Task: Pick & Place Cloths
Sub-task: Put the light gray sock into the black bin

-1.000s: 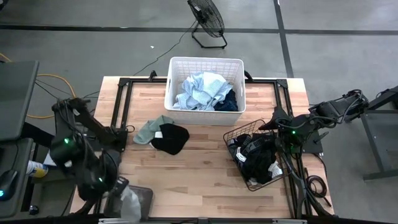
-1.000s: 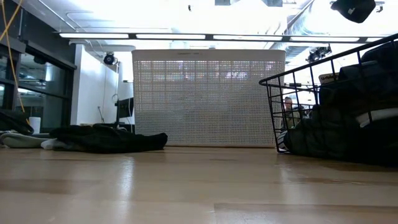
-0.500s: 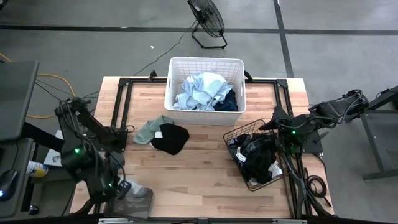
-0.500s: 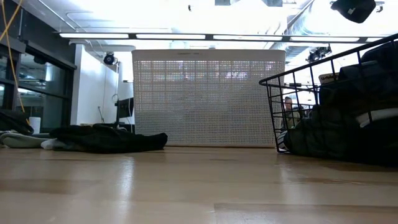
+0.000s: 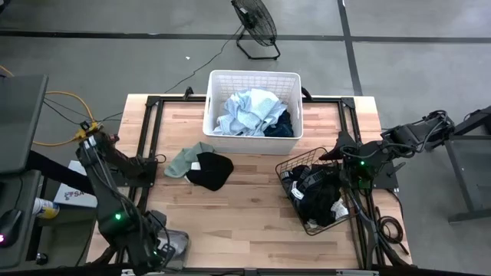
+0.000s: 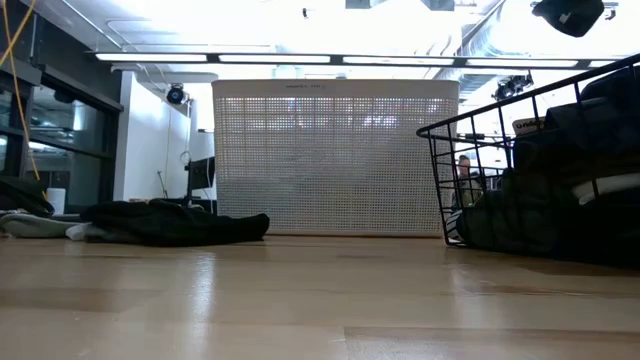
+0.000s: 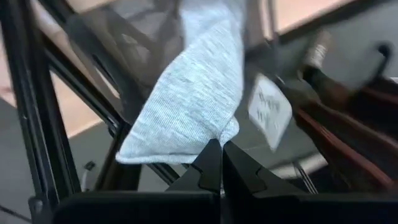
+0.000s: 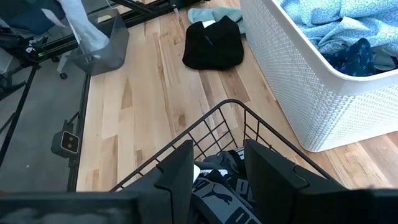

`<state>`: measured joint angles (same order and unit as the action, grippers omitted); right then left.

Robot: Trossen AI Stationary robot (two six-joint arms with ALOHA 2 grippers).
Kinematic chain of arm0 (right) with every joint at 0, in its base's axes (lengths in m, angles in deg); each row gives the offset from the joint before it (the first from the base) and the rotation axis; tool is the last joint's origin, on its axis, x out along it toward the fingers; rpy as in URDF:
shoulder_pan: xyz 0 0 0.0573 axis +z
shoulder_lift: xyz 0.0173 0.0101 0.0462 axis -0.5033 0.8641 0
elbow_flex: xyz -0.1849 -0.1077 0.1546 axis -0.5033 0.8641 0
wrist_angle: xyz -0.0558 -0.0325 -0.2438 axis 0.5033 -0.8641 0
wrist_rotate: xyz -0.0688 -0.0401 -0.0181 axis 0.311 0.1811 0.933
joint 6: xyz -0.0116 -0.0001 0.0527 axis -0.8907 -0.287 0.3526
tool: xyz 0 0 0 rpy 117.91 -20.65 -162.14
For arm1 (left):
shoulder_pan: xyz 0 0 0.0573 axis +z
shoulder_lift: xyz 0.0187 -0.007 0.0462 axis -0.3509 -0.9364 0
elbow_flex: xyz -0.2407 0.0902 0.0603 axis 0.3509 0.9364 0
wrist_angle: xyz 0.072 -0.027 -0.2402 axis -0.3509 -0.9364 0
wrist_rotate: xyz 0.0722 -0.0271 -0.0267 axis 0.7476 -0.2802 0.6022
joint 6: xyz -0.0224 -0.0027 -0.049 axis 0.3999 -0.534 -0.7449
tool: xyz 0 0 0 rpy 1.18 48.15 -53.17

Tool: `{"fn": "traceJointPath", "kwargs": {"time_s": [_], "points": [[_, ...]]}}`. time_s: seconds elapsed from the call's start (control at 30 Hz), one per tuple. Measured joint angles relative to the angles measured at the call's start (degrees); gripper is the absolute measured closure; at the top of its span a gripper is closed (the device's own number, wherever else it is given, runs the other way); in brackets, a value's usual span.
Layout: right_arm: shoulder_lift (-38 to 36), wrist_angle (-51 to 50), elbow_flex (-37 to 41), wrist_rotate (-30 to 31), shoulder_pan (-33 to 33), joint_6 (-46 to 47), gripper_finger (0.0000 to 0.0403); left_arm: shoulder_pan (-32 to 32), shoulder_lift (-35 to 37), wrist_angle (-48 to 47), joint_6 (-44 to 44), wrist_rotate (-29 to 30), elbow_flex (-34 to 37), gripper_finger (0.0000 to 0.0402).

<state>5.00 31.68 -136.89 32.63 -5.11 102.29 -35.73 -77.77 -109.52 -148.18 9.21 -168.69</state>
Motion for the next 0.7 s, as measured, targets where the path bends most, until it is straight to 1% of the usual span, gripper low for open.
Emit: {"fn": "traceJointPath", "kwargs": {"time_s": [0.33,0.5,0.7], "points": [[0.0,0.0,0.0,0.0,0.0,-0.1,0.0269,0.0,-7.3,-8.1,-3.8,0.1,0.0,0.0401],[0.0,0.0,0.0,0.0,0.0,0.0,0.0269,0.0,-10.2,-9.6,-4.3,1.3,0.0,0.0401],[0.0,0.0,0.0,-0.2,0.0,0.1,0.0269,0.0,-13.9,-7.6,-4.3,1.9,0.0,0.0401]]}}
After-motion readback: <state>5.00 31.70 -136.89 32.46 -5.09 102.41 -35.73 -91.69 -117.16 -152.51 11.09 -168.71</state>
